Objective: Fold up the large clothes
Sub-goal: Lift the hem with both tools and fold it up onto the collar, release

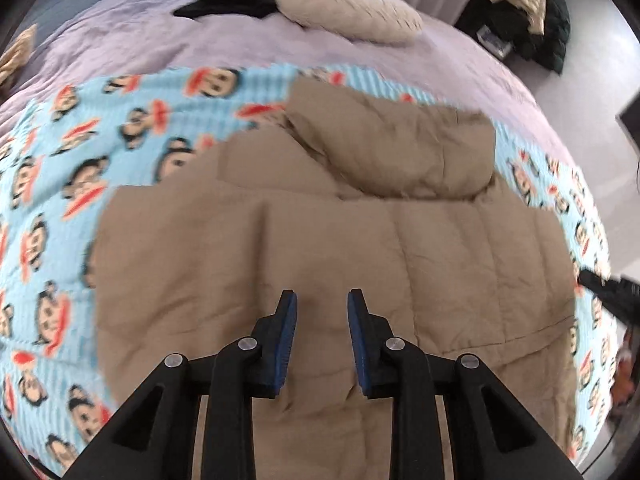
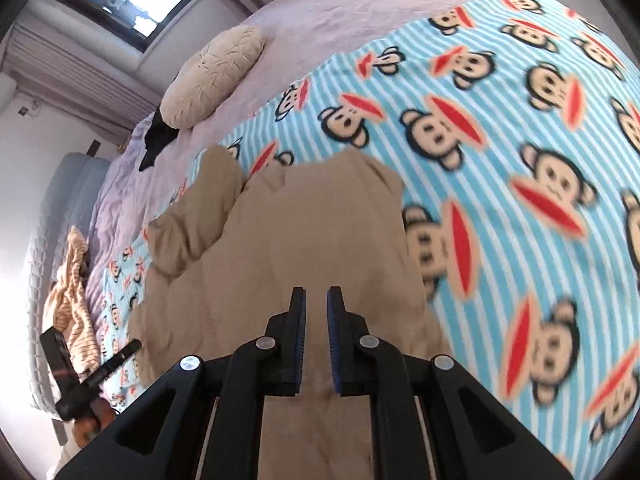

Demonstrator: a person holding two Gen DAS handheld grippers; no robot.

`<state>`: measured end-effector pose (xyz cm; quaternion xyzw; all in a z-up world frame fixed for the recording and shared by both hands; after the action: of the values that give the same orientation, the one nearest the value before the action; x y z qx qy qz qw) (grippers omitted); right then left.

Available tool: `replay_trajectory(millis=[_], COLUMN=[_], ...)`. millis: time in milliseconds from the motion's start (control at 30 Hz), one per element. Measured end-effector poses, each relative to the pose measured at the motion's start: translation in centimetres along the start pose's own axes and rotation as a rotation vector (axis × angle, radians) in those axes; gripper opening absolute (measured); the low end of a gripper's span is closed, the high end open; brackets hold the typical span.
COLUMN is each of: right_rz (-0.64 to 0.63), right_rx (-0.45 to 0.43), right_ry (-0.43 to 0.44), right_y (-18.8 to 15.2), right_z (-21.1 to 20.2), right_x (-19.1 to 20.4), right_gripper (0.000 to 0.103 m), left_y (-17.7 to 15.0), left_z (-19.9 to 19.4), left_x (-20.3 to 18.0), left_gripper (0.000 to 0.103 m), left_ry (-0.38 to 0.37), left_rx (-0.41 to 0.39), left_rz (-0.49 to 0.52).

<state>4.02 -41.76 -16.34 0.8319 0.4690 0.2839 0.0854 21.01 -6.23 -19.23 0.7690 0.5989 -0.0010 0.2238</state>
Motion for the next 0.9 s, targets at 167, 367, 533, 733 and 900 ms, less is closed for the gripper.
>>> replay_trajectory(millis=[167, 367, 533, 733, 900], right_rz=[-0.018, 0.015, -0.042, -0.021, -0.018], right_rx=[0.107, 0.088, 0.067, 0.096, 0.136], right_ry=[-0.094, -0.085, -0.109, -0.086, -0.069], right_y=[-0.4, -0.9, -1.8, -5.0, -7.4], right_z=[5.2, 4.9, 1.2, -1.7, -2.7], right_x=[-2.8, -3.9, -2.6, -2.8, -2.9], right_gripper=[0.008, 0.009, 0.011, 0.020, 0.045], left_y=[-0.6, -0.4, -1.0, -3.6, -6.4], left_z=[3.7, 2.6, -1.0, -3.9, -5.5], left_x=[0.0, 0.1, 0.9, 1.1, 0.0], left_gripper=[0.028, 0.028, 0.028, 0.028, 0.073], left_ry=[0.036, 0.094, 0.123, 0.206, 0.176], left_rx=[0.013, 0.021, -0.019, -0.033, -0.046], left_rz=[0.006, 0.004, -0.014, -0.005, -0.004])
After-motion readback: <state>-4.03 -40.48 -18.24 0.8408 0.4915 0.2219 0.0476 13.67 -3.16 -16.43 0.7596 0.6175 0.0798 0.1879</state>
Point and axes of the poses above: each gripper's, at about its wrist camera, not at the fingertips, and z roughly the way its jaws point, x to its left, y to its top, the point moved 2 cm from there along z, roughly the way its jaws point, and after that the axes turned 8 degrees about -z, right-handed, at the moved point
